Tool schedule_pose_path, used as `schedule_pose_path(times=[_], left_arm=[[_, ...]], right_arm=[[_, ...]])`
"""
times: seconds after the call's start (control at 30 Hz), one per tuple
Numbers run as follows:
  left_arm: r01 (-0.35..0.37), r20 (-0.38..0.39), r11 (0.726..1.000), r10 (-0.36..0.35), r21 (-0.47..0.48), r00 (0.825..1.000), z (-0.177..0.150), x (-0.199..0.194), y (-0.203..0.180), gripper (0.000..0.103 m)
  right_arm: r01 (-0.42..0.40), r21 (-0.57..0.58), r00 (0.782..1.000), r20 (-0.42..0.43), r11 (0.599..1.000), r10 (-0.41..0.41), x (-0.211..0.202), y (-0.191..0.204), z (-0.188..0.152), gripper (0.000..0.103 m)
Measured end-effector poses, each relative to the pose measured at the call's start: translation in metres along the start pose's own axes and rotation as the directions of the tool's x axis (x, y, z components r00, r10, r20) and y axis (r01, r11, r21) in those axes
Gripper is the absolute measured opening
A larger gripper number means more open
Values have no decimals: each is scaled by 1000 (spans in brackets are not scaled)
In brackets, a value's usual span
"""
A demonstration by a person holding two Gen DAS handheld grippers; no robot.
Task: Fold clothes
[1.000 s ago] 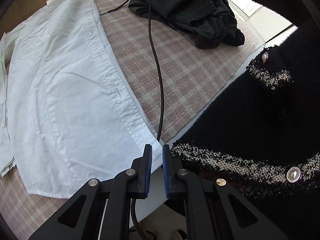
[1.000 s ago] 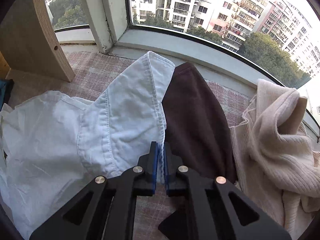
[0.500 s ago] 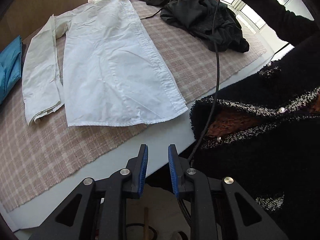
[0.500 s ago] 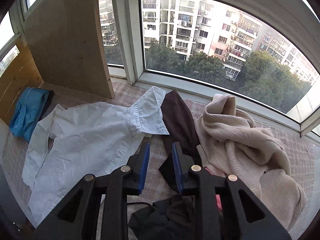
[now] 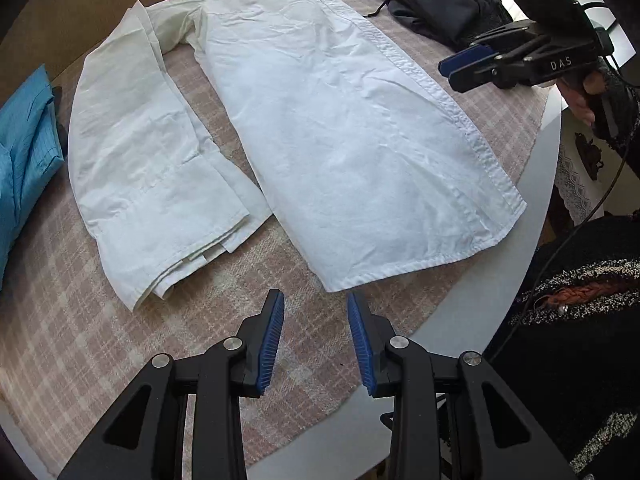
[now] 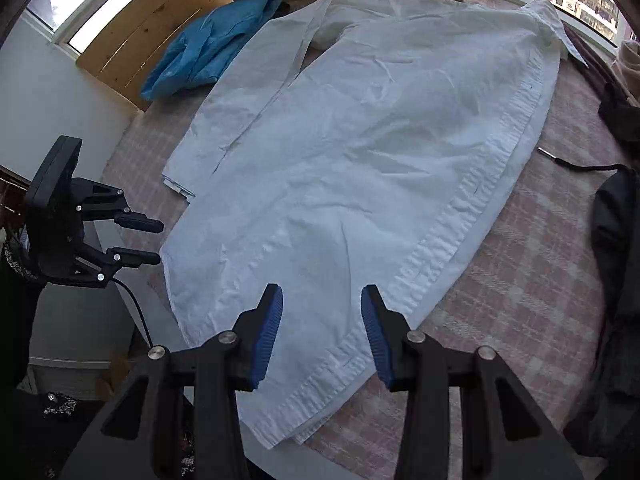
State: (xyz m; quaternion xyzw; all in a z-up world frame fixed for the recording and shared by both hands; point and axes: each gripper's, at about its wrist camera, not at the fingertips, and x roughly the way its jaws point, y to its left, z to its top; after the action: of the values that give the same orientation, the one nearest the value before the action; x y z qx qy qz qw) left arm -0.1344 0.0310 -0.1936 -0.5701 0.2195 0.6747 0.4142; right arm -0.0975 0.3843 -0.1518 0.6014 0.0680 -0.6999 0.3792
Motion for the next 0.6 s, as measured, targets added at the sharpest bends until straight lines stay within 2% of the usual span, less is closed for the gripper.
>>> schedule_pose_path(times=[0.07, 0.13, 0.23, 0.3, 0.33, 0.43, 0.47, 0.6], left_arm=[[45, 23, 999, -45, 27, 999, 6, 4, 7, 31], [90, 39, 994, -92, 59, 995, 10, 5, 8, 31], [122, 45, 985, -129, 125, 991, 8, 2, 7, 31], [143, 55, 979, -152, 142, 987, 3, -3, 11, 31], [146, 62, 979, -156, 143, 986, 1, -5, 15, 32], [145, 67, 981, -155, 130, 986, -5, 1, 26, 32], [148, 59, 981, -156, 127, 986, -4, 7, 27, 31], [187, 55, 971, -196, 147, 979, -6, 15, 33, 31]], right_arm=[[21, 35, 999, -29, 999, -20, 22, 8, -3, 41], [96, 31, 993, -68, 995, -94, 36, 14, -6, 41], [220, 19, 969, -123, 975, -216, 35, 8, -13, 35], [321, 63, 938, -159, 945, -308, 27, -2, -16, 35], [343, 97, 933, -150, 934, -327, 20, -5, -16, 35], [290, 181, 957, -62, 940, -283, 2, 7, -12, 36], [277, 178, 961, -35, 944, -275, 0, 18, -9, 37], [207, 26, 978, -11, 978, -207, 15, 92, -10, 39]])
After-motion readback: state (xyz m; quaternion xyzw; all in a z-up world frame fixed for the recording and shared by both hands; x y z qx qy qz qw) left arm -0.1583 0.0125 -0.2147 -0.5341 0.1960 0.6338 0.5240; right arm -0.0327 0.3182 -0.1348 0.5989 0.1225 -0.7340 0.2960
